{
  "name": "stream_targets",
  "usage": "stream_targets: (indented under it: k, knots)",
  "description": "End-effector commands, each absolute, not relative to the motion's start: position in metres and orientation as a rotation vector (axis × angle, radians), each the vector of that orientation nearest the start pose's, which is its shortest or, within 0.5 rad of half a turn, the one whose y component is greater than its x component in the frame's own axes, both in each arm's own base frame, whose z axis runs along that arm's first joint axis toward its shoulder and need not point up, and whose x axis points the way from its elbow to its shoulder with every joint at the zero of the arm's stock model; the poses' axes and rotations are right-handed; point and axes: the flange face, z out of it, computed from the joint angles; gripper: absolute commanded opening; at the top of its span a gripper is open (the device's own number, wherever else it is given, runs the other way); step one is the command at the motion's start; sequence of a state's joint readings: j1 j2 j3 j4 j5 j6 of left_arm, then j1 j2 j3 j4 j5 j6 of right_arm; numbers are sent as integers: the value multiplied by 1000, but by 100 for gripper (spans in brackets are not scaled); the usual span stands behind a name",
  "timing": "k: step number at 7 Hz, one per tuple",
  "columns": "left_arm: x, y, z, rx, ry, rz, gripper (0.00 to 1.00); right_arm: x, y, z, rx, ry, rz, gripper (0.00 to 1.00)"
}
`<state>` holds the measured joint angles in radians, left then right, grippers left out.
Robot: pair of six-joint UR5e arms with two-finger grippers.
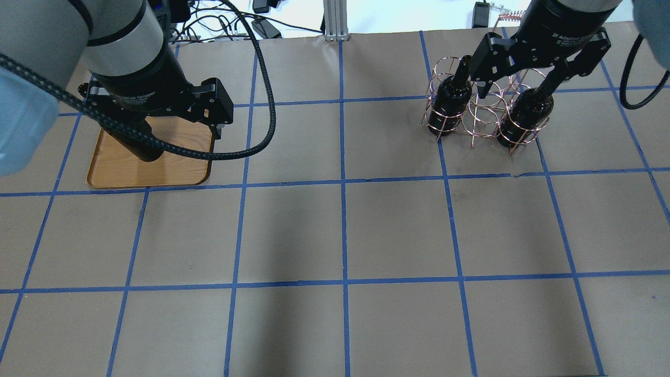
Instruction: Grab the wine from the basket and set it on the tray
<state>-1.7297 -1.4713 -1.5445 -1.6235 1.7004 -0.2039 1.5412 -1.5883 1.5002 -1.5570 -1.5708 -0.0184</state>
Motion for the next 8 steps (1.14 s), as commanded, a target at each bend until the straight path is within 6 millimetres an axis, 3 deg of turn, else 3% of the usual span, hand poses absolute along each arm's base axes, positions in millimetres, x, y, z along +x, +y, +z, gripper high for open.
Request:
stream_targets:
  k: [1, 8]
  knots:
    - [-192, -421, 549, -73, 3051, -136, 100, 118, -494, 530, 19, 3141, -116, 100]
    - [-183, -424, 560, -105, 3059, -163, 100, 119, -493, 530, 19, 3138, -116, 100]
